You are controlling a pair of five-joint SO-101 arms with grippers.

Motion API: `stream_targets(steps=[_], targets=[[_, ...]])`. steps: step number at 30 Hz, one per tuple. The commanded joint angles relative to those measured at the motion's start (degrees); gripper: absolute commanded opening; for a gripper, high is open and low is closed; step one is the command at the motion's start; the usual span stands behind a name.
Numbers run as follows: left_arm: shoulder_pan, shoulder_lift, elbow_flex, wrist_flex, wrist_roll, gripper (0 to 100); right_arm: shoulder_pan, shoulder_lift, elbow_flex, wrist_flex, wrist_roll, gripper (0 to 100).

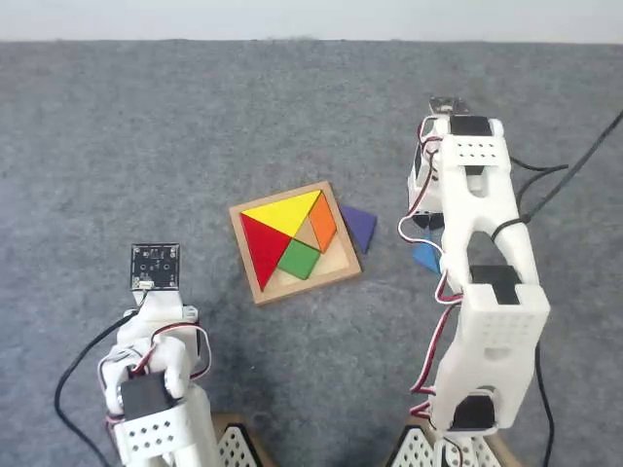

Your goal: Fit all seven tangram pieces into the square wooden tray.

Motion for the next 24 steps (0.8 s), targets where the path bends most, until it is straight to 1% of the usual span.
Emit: stream_targets(steps=[1, 3, 4, 7, 9, 11, 14, 16, 19, 24], targets=[[-0.2, -1.1, -0.5, 0.3, -0.5, 2, -2.6, -5.8, 1.2, 4.4, 5.5, 0.9], [-0.2, -1.1, -0.5, 0.3, -0.5, 2, -4.3, -7.4, 6.1, 3.6, 7.5, 0.9], [-0.2, -1.1, -0.5, 0.3, -0.5, 2, -5.0, -8.7, 9.7, 1.5, 8.3, 0.8], [-0.2, -1.1, -0.5, 0.3, -0.5, 2, -5.9, -14.0, 22.2, -8.5, 10.3, 1.1], [-0.2, -1.1, -0.5, 0.3, -0.5, 2, -5.8, -18.3, 28.6, -13.6, 10.3, 5.2], [-0.2, -1.1, -0.5, 0.3, -0.5, 2, -5.8, -21.4, 32.0, -16.4, 10.2, 13.6], [-0.2, -1.1, -0.5, 0.3, -0.5, 2, -5.8, -22.1, 32.9, -17.9, 9.2, 24.5], [-0.2, -1.1, -0.5, 0.3, -0.5, 2, -5.8, -21.0, 32.6, -19.2, 7.9, 28.8], [-0.2, -1.1, -0.5, 0.3, -0.5, 2, -5.8, -18.2, 32.6, -22.2, 6.9, 29.9], [-0.2, -1.1, -0.5, 0.3, -0.5, 2, -5.8, -13.6, 32.6, -23.0, 6.9, 29.2]])
